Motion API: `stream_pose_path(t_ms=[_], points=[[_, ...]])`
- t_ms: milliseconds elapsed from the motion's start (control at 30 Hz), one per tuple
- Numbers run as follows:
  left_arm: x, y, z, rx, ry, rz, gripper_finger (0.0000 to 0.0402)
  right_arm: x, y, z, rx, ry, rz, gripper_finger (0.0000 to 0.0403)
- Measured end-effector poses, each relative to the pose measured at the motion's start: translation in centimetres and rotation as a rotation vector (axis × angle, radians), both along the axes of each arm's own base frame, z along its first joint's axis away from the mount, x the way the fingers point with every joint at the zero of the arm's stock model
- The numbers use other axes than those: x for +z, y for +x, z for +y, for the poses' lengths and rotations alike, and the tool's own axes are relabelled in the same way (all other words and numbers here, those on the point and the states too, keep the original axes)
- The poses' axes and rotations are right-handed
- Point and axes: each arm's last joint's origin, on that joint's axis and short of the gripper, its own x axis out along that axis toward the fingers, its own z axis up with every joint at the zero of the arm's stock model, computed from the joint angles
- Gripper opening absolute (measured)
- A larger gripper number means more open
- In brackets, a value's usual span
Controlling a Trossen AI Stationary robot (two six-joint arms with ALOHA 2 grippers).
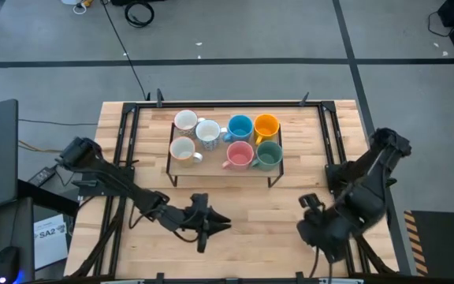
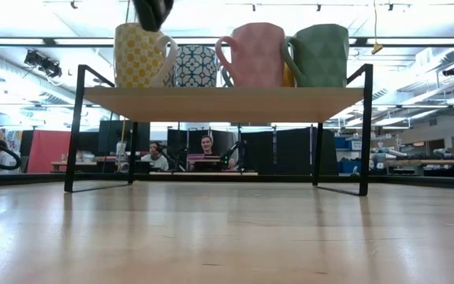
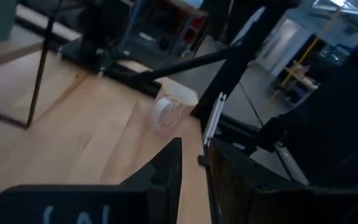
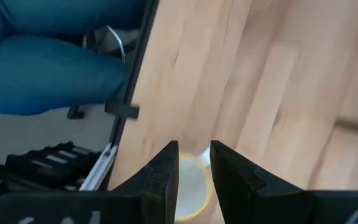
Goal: Place coffee mugs
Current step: Put the orange patterned mug on the shelf
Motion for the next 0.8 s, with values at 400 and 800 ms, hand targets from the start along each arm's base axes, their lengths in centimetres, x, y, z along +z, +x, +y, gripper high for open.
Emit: stream_pose_path(t_ms=[400,800], points=[[-1.6,0.8,-0.6,-0.016,0.027,-0.017,0.0087,-7.4,-4.7,1.6,-0.103,-0.214,0.259,0.0097],[-1.5,0.9,-0.6,-0.014,0.019,-0.030,0.0087,-11.5,-5.2,0.4,-0.177,-0.264,0.423,0.0097]])
